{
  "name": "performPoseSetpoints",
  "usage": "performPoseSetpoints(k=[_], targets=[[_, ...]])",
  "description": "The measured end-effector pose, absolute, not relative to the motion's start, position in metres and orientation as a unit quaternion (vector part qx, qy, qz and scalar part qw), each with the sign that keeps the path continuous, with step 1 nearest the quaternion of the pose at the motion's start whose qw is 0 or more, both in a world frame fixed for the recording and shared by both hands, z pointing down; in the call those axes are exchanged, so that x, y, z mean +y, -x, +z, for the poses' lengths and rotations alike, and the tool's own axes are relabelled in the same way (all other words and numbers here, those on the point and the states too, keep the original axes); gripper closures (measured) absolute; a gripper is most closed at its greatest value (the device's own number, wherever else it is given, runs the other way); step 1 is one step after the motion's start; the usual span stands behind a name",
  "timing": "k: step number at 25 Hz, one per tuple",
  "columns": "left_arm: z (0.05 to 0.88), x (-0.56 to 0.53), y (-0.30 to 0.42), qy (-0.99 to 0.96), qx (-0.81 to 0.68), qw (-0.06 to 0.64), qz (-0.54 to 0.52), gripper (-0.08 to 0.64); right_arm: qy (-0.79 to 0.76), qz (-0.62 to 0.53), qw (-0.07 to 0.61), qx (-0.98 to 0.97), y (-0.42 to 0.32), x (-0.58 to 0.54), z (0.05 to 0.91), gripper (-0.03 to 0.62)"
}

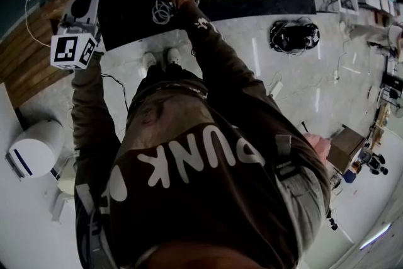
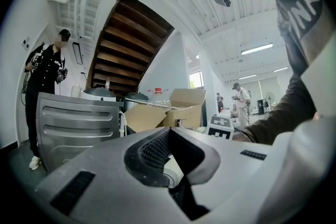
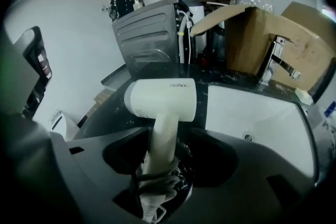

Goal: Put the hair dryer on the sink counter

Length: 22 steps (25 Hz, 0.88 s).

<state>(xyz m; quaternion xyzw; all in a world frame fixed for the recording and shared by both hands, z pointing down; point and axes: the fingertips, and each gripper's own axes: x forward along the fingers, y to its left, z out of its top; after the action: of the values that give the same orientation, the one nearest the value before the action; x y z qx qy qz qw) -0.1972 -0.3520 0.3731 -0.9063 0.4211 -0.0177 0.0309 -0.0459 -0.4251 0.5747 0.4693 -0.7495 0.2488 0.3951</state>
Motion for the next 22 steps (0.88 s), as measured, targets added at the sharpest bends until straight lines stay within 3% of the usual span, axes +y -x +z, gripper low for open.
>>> performPoseSetpoints(k=[3,7,15,22], targets=[[0.372,-0.355,0.194,0.908,0.418,0.036,-0.016,0.566,-0.478,0.237,0.378,-0.757,0.040,-0.420,0.552,0.336],[0.368,-0.358,0.187,0.909,0.415,0.040,-0.019,0.566,-0.456,0.183,0.277,-0.826,0.064,-0.423,0.495,0.356],[0.356,-0.354,0.174,0.910,0.412,0.046,-0.024,0.566,-0.410,-0.026,0.107,-0.905,0.077,-0.383,0.379,0.468],[0.349,-0.347,0.178,0.905,0.422,0.049,-0.024,0.566,-0.373,-0.117,0.043,-0.920,0.085,-0.349,0.333,0.543]])
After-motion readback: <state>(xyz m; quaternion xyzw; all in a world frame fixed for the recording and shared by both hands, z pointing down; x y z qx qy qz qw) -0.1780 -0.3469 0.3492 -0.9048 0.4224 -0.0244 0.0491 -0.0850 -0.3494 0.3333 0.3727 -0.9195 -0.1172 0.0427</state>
